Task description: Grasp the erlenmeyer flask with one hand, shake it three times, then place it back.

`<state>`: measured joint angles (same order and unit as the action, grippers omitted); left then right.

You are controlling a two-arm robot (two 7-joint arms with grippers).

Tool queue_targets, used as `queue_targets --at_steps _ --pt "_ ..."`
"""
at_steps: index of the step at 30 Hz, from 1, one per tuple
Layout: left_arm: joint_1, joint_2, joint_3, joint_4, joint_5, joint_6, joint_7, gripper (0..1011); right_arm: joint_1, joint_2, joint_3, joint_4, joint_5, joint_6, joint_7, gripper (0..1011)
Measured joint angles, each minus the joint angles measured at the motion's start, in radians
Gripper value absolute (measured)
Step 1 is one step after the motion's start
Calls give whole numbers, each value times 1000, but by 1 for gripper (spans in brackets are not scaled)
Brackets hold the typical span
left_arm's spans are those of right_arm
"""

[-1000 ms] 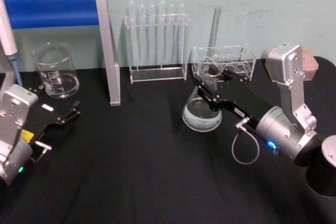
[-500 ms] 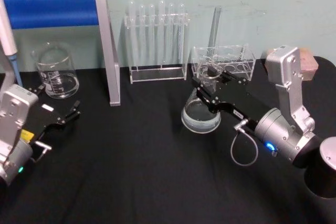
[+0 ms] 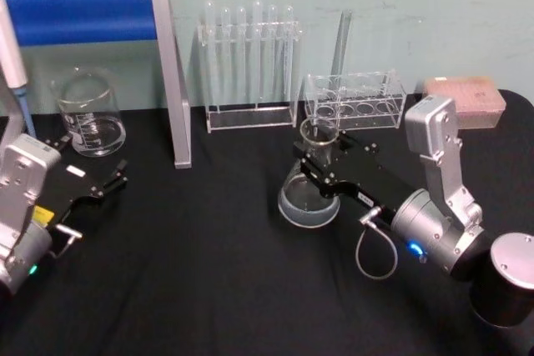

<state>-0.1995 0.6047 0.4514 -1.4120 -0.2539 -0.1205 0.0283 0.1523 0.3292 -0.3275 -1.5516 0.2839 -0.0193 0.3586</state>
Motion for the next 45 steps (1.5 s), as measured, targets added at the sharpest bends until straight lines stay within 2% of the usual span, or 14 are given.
queue_targets --at_steps 9,20,45 --pt "0 0 0 0 0 0 0 1001 4 -12 -17 36 3 -36 22 456" --pt "0 0 0 0 0 0 0 1001 8 -19 -29 72 1 -54 31 457" --pt "0 0 0 0 0 0 0 1001 12 -22 -46 102 -11 -43 36 456"
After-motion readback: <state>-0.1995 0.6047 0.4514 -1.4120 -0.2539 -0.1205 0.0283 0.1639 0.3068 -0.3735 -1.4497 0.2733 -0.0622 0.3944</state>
